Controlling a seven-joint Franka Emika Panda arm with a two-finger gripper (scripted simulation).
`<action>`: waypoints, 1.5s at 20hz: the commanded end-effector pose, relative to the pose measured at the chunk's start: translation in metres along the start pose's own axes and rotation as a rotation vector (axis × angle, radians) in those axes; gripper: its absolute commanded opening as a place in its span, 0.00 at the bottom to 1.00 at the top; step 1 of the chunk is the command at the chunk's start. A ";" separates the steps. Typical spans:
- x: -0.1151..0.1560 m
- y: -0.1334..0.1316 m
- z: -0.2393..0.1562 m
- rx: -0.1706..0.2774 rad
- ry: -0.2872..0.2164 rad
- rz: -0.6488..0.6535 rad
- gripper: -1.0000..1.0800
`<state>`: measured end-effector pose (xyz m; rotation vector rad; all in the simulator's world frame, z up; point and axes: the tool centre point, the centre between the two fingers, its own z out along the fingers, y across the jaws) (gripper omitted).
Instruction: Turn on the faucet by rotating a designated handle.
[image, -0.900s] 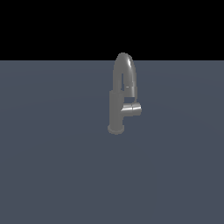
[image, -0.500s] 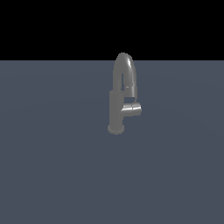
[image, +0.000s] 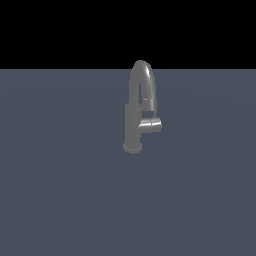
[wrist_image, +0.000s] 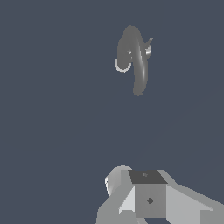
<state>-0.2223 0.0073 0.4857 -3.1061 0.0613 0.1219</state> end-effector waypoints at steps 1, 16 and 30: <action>0.011 0.000 0.001 0.023 -0.028 0.023 0.00; 0.095 0.010 0.015 0.198 -0.237 0.197 0.00; 0.170 0.029 0.047 0.375 -0.446 0.367 0.00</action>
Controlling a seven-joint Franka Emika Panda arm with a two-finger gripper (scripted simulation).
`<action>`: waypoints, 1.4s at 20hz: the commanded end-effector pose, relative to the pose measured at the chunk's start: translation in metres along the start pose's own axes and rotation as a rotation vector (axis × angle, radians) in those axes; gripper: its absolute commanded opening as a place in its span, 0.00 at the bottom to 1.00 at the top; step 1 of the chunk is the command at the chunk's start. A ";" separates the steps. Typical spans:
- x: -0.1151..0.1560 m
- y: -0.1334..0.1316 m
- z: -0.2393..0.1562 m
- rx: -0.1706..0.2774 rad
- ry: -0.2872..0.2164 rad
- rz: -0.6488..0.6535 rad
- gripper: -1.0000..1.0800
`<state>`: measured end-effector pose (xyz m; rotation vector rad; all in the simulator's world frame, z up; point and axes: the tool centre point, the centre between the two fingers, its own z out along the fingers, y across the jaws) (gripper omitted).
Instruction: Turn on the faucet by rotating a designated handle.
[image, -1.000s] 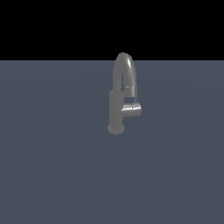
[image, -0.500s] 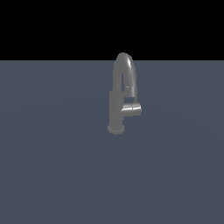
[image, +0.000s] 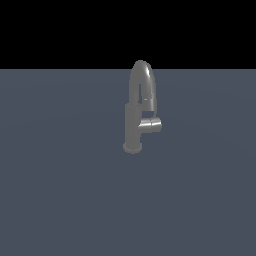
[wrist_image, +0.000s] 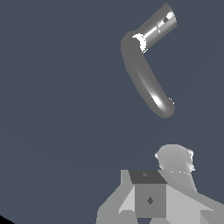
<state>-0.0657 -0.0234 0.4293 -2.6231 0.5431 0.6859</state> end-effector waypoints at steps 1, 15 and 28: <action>0.016 0.000 0.000 0.033 -0.039 0.031 0.00; 0.102 0.012 0.016 0.224 -0.265 0.211 0.00; 0.185 0.035 0.056 0.431 -0.508 0.406 0.00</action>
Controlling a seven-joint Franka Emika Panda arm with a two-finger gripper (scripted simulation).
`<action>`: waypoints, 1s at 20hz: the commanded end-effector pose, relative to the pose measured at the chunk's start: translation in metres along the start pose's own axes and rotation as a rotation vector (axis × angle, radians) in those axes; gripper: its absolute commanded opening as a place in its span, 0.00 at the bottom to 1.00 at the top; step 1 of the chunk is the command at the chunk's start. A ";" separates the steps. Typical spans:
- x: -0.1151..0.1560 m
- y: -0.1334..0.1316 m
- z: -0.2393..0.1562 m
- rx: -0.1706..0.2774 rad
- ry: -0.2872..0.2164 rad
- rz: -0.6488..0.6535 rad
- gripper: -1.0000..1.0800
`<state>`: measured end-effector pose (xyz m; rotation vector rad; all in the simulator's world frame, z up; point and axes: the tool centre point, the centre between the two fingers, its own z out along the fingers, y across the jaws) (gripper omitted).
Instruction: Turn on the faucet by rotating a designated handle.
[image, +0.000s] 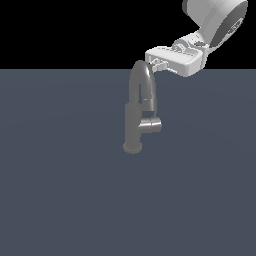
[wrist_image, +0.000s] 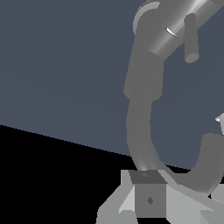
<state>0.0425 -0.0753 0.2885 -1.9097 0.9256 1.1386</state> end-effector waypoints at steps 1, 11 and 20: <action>0.020 0.001 0.000 0.043 -0.052 0.041 0.00; 0.091 0.009 0.012 0.203 -0.235 0.193 0.00; 0.125 0.016 0.026 0.284 -0.326 0.272 0.00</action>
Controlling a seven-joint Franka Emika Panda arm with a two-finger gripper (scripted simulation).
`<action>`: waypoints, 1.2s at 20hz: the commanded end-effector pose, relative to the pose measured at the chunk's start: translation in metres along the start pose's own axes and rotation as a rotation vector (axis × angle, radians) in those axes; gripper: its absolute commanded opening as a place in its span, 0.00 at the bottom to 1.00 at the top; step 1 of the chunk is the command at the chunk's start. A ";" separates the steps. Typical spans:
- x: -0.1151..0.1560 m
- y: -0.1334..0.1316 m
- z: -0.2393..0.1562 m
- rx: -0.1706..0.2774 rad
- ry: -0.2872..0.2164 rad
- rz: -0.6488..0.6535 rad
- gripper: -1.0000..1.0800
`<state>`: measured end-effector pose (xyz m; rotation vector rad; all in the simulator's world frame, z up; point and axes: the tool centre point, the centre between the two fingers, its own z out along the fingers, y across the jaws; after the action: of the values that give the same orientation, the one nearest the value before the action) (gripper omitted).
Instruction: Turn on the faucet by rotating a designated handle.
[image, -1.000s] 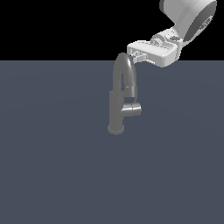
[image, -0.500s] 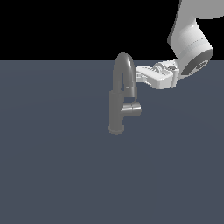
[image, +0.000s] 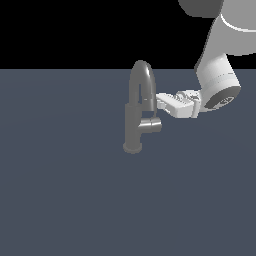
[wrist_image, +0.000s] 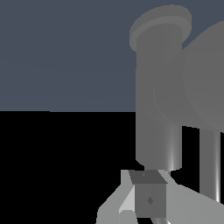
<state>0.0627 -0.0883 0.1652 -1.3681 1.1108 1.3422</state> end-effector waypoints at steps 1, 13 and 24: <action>0.004 0.000 0.000 0.011 -0.012 0.009 0.00; 0.002 0.013 0.001 0.011 -0.012 0.010 0.00; -0.003 0.038 0.001 0.012 -0.013 0.010 0.00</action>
<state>0.0312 -0.0931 0.1649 -1.3452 1.1213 1.3408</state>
